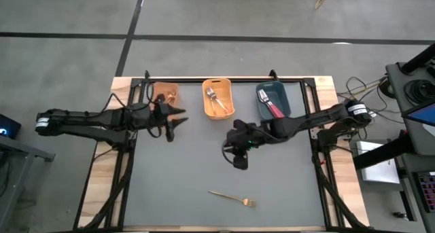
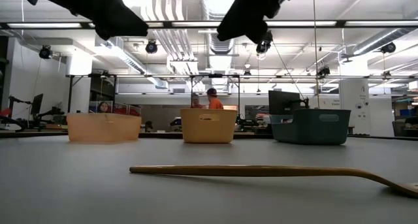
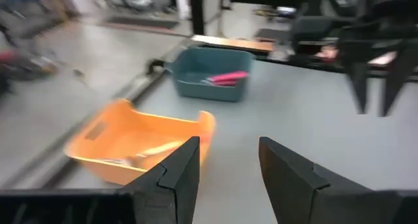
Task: Sort silverware by color (type)
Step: Put the gold fork into the orange bin
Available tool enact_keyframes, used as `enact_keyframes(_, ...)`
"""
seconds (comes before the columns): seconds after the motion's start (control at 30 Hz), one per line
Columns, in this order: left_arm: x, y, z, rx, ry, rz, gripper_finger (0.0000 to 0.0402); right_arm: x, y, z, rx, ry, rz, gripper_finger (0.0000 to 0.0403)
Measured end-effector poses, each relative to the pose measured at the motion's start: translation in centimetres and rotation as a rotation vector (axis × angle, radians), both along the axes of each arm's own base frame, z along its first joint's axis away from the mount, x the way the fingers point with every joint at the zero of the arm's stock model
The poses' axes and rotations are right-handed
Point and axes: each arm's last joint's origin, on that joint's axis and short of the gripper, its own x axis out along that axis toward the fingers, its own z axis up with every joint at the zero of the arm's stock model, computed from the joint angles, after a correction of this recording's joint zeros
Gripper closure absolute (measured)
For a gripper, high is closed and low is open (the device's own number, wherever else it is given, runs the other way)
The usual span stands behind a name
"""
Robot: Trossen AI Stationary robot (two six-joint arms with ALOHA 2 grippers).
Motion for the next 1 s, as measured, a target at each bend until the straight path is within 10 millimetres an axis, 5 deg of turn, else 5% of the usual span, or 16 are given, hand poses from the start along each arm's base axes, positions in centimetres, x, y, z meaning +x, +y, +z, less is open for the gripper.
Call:
enact_keyframes(0.47, 3.3, -5.6, -1.7, -0.214, -0.029, -0.228, 0.0263, -3.8, 3.2, -1.5, -0.099, -0.109, 0.148, 0.0339)
enact_keyframes(1.0, 7.9, -9.2, -3.8, -0.279, -0.192, -0.326, 0.0263, -6.8, 3.6, 0.4, -0.169, -0.311, 0.249, 0.0339)
